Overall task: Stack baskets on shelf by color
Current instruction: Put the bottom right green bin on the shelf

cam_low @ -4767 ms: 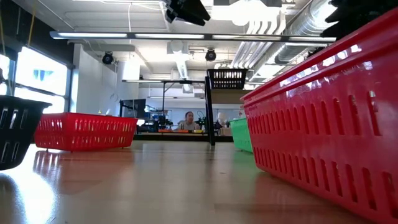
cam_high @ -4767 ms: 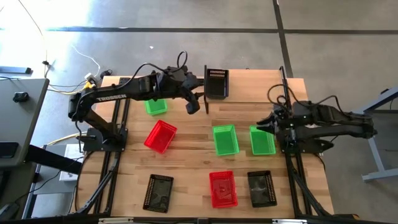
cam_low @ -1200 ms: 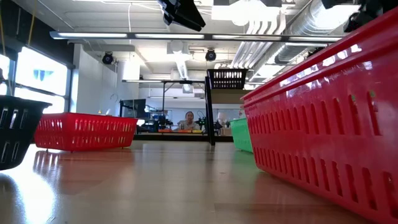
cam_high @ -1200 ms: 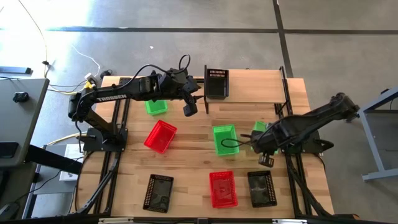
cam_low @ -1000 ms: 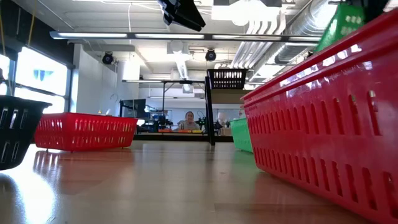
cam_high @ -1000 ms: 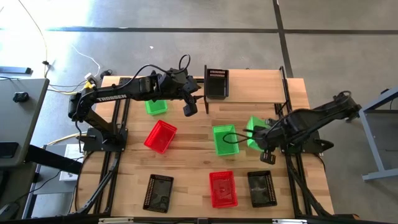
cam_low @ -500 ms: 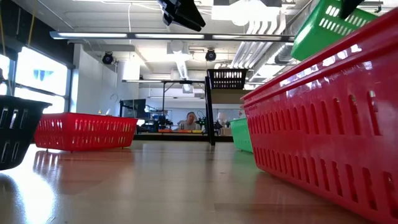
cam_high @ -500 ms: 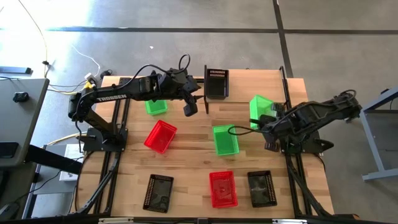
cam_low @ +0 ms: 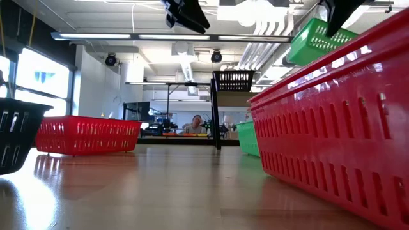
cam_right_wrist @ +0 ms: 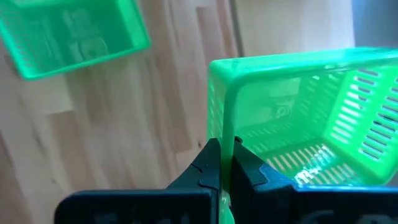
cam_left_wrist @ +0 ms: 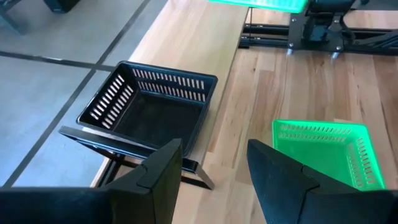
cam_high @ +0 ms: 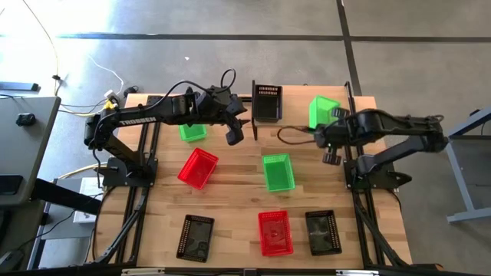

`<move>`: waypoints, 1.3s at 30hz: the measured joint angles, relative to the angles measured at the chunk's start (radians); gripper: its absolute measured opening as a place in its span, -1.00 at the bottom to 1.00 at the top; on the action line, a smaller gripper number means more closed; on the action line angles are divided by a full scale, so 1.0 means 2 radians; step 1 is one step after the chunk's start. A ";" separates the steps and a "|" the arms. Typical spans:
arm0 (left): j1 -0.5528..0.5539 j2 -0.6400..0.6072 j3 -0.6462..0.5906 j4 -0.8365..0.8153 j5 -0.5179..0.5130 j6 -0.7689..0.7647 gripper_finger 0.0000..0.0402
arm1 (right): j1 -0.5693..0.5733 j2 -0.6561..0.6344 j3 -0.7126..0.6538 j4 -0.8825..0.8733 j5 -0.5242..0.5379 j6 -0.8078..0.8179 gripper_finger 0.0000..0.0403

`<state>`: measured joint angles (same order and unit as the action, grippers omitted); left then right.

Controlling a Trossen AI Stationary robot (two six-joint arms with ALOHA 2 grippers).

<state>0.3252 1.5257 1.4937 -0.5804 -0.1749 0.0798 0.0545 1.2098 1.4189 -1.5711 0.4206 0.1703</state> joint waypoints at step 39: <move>0.000 0.000 0.000 0.001 0.000 0.001 -0.14 | -0.203 -0.024 -0.073 0.002 0.014 -0.222 -1.00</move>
<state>0.3256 1.5257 1.4937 -0.5793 -0.1753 0.0814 -0.3517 1.1624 1.2724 -1.5669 0.4495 -0.2738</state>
